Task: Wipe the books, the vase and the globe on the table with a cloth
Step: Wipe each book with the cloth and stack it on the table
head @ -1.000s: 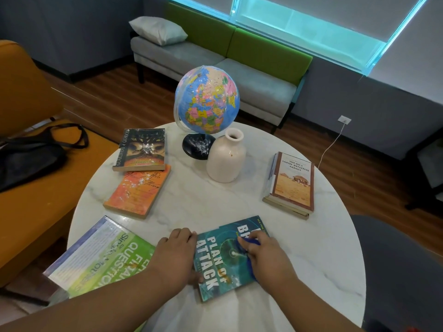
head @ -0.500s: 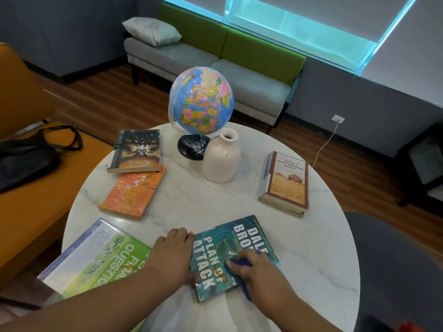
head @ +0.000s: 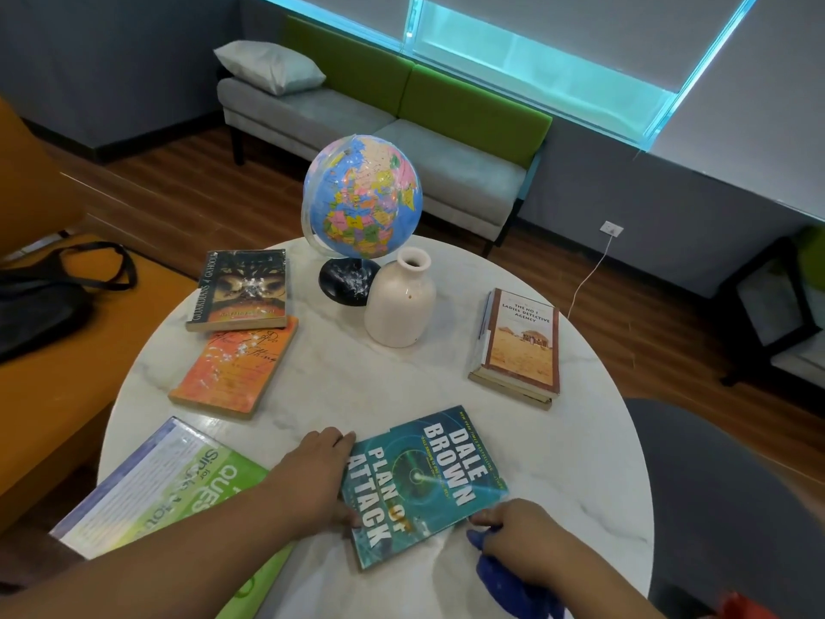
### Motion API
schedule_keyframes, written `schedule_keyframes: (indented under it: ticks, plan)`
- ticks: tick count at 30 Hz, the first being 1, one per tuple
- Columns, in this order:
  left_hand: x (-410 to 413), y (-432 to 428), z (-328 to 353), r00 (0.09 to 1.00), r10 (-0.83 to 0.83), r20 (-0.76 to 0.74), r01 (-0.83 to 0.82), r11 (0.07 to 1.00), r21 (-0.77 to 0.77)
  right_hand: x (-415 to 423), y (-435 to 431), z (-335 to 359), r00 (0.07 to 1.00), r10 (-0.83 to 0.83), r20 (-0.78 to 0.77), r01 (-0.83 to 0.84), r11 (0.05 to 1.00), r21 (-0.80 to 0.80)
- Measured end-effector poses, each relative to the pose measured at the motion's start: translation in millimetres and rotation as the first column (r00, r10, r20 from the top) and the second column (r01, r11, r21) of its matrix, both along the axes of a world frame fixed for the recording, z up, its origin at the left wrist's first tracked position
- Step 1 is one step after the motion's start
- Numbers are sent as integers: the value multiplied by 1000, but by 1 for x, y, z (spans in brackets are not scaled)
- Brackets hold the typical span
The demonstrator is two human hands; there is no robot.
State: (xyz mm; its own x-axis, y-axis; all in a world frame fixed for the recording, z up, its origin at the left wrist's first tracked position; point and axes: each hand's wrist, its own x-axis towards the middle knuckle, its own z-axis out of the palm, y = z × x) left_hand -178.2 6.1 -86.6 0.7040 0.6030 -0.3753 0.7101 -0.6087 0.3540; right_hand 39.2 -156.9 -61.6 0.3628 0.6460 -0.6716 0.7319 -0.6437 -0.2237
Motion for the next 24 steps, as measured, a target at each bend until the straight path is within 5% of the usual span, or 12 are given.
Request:
schedule_keyframes:
  ticks: [14,19,24]
  plan:
    - [5,-27,4,996,60,72,-57,997,-44,19,48,9,993,-117,31,104,959,264]
    - [7,-23,5,989,-1,148,-14,995,102,14,41,10,973,-192,129,98,846,524]
    - [13,-18,3,993,-109,40,100,981,168,-24,16,-14,991,-5,135,-53,905,422]
